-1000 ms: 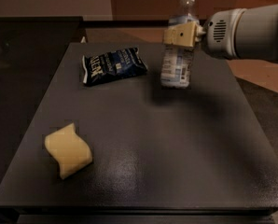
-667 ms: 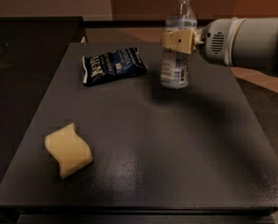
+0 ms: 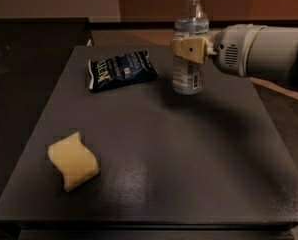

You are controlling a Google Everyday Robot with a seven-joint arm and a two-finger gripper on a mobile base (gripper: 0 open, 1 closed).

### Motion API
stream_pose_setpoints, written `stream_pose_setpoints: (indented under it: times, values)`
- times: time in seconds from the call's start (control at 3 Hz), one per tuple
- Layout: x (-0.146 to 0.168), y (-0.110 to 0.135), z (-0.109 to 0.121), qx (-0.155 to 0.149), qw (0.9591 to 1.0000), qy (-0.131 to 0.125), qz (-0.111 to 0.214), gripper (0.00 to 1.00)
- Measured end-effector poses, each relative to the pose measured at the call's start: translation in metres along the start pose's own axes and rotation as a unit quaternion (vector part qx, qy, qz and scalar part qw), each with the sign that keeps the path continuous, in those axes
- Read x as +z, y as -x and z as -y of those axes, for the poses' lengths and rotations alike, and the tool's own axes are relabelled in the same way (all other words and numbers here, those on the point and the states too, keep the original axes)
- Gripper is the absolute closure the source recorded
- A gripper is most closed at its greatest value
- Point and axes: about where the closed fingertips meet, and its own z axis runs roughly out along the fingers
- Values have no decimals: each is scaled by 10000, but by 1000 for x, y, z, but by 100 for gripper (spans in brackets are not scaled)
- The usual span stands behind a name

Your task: Place blue plastic bottle upright

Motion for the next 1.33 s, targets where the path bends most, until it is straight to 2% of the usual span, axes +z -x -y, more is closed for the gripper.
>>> stream_pose_setpoints:
  times: [0.33,1.0,1.33]
  values:
    - [0,0,1,-41,10000,-8,-3,100]
    - [-3,-7,6,-550,9974,-293,-357,100]
    - [-3,2,-1,-697,9953,-423,-523,100]
